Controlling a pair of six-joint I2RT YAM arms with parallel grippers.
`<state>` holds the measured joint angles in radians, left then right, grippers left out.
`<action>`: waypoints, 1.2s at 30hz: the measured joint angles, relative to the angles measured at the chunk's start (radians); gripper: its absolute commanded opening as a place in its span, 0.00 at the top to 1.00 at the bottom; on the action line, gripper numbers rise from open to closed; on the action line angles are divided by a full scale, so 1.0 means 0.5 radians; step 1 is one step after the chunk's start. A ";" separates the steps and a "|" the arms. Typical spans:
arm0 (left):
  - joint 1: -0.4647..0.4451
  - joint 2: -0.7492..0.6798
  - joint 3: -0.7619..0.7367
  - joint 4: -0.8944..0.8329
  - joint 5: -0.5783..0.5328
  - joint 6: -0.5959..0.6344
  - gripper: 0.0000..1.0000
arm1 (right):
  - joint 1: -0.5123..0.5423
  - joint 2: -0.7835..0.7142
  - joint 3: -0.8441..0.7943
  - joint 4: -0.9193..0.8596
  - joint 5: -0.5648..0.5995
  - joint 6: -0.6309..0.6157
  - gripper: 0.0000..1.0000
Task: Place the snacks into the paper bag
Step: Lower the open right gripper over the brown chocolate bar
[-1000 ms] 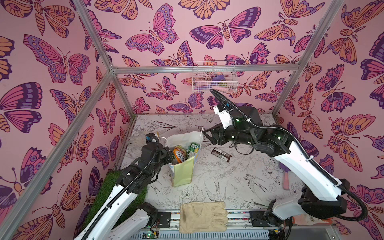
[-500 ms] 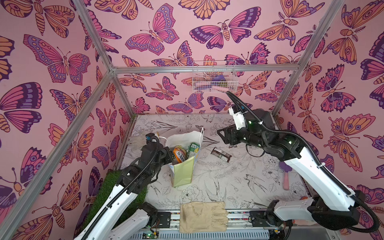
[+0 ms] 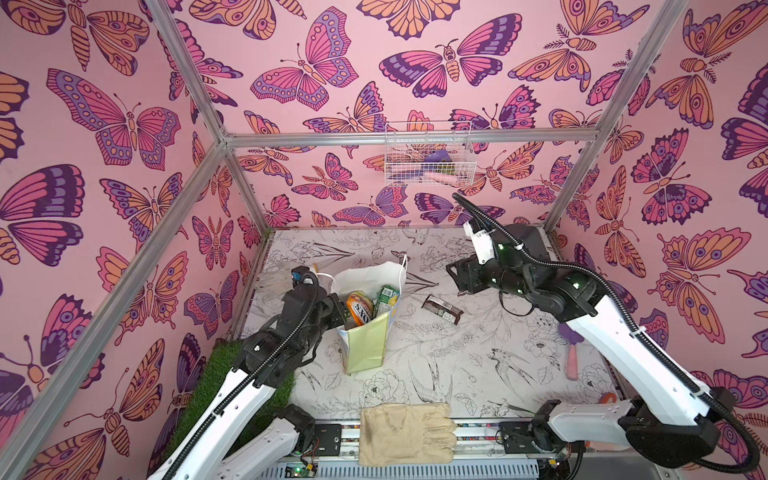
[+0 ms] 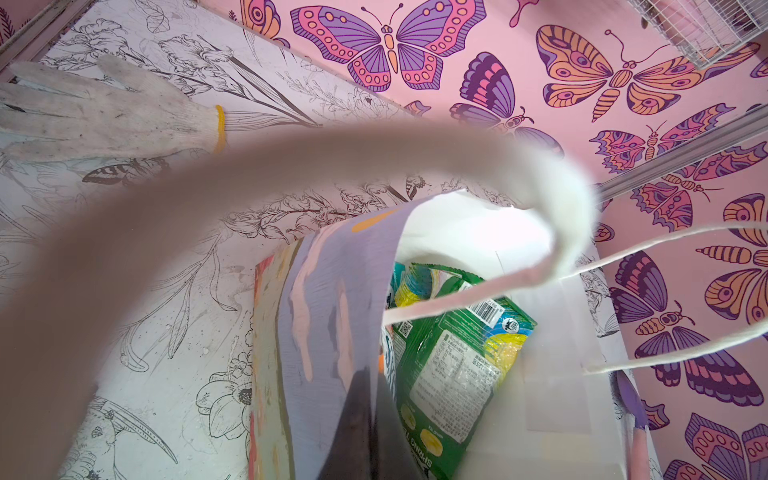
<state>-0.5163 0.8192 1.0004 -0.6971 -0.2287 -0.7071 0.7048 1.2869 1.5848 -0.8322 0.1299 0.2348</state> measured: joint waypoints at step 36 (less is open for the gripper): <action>0.000 -0.014 0.000 -0.021 -0.007 0.001 1.00 | -0.245 0.400 -0.379 0.092 -0.280 -0.323 0.25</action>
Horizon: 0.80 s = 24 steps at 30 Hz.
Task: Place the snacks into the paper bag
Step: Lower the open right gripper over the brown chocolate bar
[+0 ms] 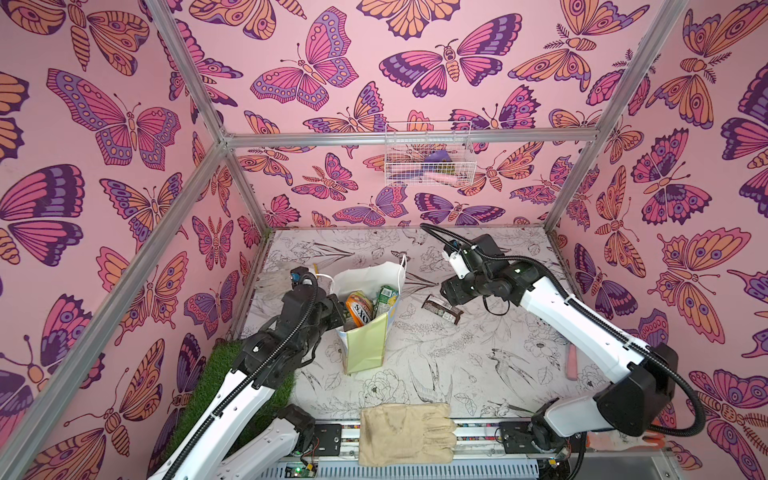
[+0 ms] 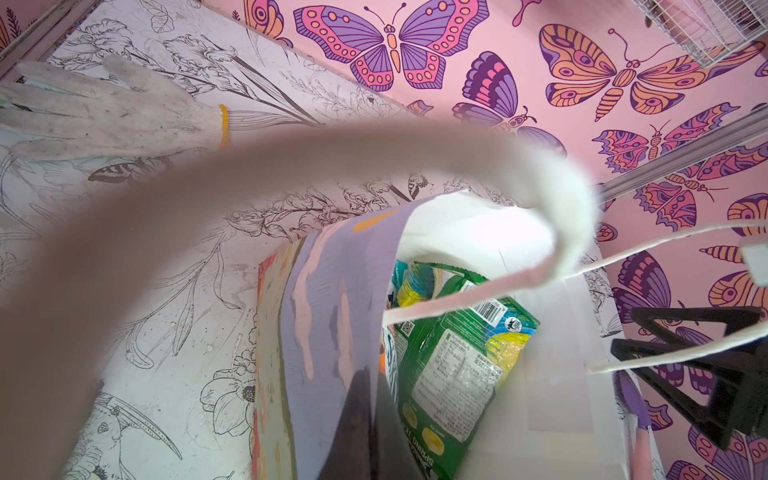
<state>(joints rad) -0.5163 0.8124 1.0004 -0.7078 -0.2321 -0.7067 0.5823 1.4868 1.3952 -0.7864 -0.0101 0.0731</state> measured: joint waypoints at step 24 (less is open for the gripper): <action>0.000 -0.005 0.000 -0.008 -0.010 0.022 1.00 | -0.099 0.520 0.082 -0.144 -0.159 -0.052 0.15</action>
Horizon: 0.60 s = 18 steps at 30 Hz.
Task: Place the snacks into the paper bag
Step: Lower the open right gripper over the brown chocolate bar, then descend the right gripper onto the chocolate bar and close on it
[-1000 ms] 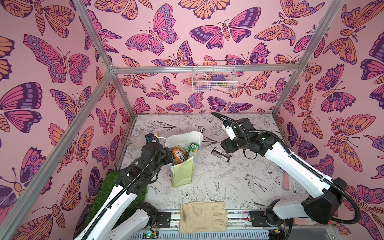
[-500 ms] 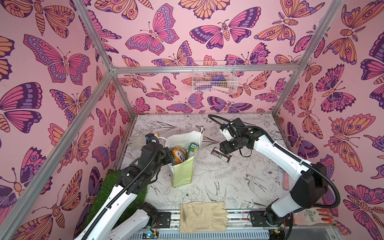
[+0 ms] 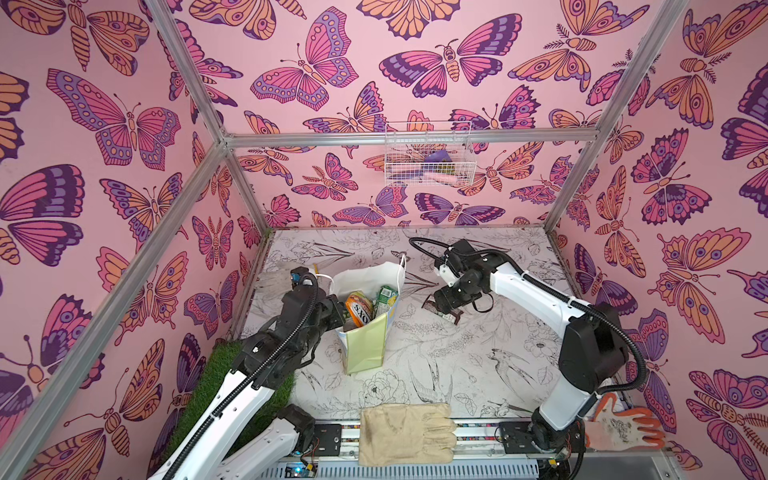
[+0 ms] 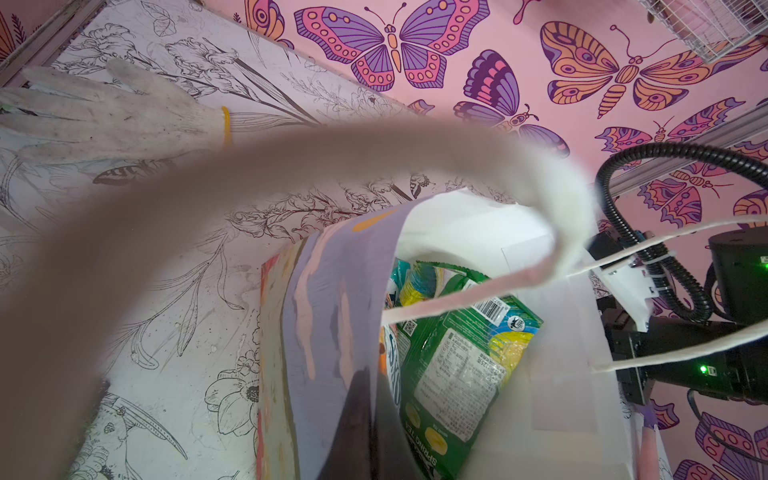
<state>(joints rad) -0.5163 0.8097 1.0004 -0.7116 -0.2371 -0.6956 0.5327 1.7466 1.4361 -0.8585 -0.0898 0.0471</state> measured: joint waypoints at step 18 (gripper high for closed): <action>0.000 -0.002 -0.001 -0.002 -0.005 0.005 1.00 | -0.005 0.232 0.076 0.016 0.163 -0.055 0.01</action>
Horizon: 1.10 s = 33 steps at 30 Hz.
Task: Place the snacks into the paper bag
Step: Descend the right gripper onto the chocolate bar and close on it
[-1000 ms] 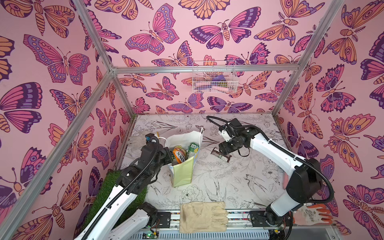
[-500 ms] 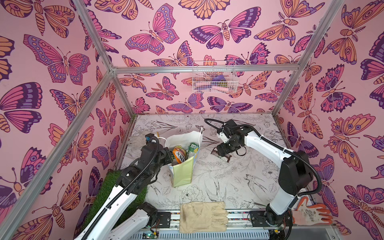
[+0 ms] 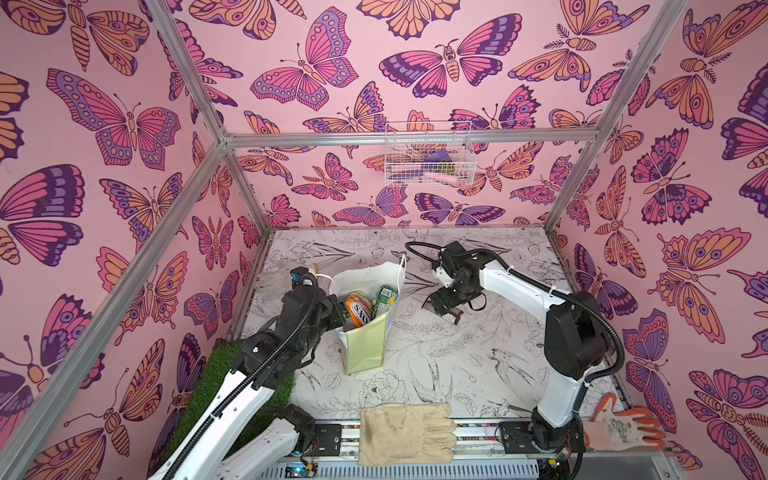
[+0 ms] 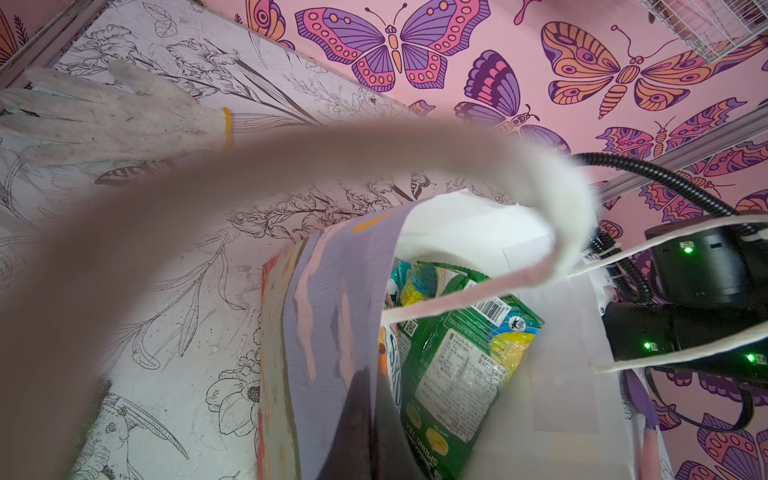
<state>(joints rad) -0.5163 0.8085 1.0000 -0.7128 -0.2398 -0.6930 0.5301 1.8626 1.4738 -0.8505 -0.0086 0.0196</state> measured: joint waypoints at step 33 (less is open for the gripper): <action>0.000 -0.005 0.000 -0.007 -0.016 0.003 1.00 | -0.050 0.404 0.154 0.012 0.006 -0.043 0.07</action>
<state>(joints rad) -0.5163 0.8062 1.0000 -0.7162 -0.2478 -0.6914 0.5053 2.0647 1.5509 -0.8444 -0.0055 -0.0017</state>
